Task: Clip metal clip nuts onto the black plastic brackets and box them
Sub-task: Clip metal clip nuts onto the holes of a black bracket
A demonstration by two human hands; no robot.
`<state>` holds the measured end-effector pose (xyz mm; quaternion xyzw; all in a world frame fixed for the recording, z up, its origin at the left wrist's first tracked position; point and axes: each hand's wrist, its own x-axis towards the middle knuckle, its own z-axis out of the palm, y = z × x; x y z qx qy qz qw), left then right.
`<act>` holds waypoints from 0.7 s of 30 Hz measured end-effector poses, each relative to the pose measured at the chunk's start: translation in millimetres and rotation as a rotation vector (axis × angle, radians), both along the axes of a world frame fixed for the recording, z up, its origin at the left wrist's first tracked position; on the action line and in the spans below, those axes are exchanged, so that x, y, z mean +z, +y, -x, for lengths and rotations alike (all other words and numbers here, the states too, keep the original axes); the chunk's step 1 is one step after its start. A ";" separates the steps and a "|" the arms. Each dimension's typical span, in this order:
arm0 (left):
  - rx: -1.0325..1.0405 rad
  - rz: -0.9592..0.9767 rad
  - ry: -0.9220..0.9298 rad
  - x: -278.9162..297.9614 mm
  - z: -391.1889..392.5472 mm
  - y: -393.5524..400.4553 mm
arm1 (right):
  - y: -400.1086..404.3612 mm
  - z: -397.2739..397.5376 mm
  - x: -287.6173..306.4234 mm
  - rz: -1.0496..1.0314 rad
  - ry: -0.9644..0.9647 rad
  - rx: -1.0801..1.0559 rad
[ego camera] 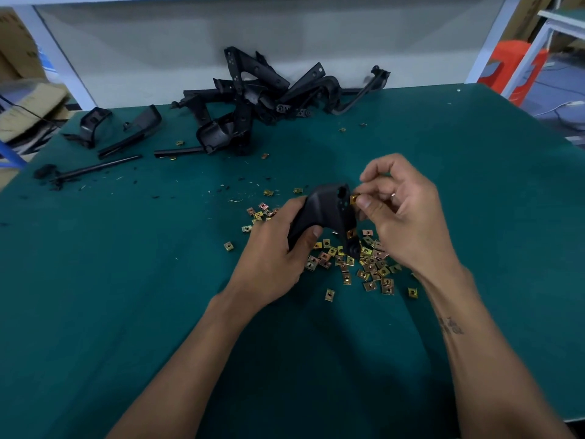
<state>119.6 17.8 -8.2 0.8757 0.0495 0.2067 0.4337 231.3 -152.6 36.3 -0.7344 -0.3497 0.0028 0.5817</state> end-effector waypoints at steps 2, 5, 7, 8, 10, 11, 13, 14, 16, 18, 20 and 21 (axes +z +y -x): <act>-0.007 -0.007 0.005 0.5 0.7 -1.0 | -1.7 -1.1 1.4 0.030 -0.018 0.005; -0.017 -0.009 -0.005 0.8 1.1 -2.3 | -3.0 -1.7 3.0 0.061 -0.034 0.023; -0.017 -0.008 -0.007 0.9 0.6 -2.4 | -3.3 -1.7 3.9 0.079 -0.041 0.031; -0.017 -0.009 -0.006 1.0 0.3 -2.4 | -3.6 -1.7 4.6 0.089 -0.046 0.030; -0.014 -0.015 -0.004 1.2 -0.3 -2.4 | -4.0 -2.3 5.7 0.115 -0.070 0.028; -0.012 -0.017 -0.003 1.2 -0.4 -2.4 | -4.2 -2.5 6.0 0.133 -0.086 0.027; -0.001 -0.024 -0.004 1.3 -0.7 -2.6 | -4.1 -2.7 6.7 0.163 -0.118 0.019; 0.008 -0.032 -0.007 1.2 -0.7 -2.6 | -3.6 -2.8 7.1 0.166 -0.123 0.012; 0.028 -0.042 -0.013 0.8 -1.0 -2.2 | -1.6 -2.4 6.9 0.154 -0.094 -0.006; 0.046 -0.049 -0.022 0.7 -1.1 -2.0 | 1.7 -0.6 6.4 0.122 -0.022 -0.028; 0.060 -0.068 -0.039 0.9 -1.1 -2.3 | 6.4 1.7 6.8 0.041 0.125 -0.049; 0.067 -0.070 -0.047 1.0 -1.4 -2.5 | 9.0 2.6 7.3 -0.019 0.225 -0.058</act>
